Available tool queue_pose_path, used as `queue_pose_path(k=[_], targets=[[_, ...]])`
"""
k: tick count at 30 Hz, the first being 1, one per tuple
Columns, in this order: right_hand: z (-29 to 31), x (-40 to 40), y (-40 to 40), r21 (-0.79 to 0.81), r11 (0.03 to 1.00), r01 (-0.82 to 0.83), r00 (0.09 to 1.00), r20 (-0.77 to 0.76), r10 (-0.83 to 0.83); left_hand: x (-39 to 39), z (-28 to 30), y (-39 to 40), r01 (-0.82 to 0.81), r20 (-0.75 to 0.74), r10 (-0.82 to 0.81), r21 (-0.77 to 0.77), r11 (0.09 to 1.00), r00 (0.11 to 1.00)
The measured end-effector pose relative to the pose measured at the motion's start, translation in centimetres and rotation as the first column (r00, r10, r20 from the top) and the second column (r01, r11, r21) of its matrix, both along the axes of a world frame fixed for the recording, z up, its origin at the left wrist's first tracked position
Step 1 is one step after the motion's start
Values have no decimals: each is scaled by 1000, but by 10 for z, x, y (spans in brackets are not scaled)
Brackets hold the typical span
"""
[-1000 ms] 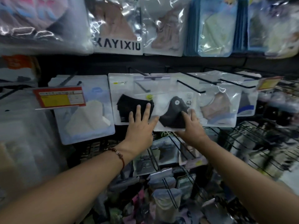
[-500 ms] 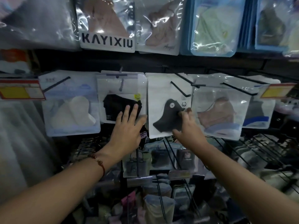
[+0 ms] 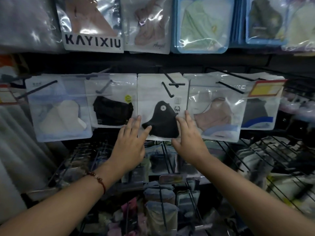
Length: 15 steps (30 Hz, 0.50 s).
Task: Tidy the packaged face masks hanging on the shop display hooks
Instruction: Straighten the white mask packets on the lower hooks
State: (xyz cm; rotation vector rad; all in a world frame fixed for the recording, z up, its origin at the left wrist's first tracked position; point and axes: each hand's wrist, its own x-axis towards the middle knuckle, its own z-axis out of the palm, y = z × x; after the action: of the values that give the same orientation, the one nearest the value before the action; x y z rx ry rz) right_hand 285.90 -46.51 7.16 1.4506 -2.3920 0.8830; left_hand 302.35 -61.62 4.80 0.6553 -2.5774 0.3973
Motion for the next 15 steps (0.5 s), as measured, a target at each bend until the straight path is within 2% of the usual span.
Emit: queue_pose_path(k=[9, 15], targets=[[-1, -5, 40, 125, 987, 98, 995, 0, -99, -13, 13, 29, 83, 33, -84, 27, 996, 996], [15, -10, 71, 316, 925, 213, 977, -59, -205, -35, 34, 50, 107, 194, -130, 123, 987, 972]])
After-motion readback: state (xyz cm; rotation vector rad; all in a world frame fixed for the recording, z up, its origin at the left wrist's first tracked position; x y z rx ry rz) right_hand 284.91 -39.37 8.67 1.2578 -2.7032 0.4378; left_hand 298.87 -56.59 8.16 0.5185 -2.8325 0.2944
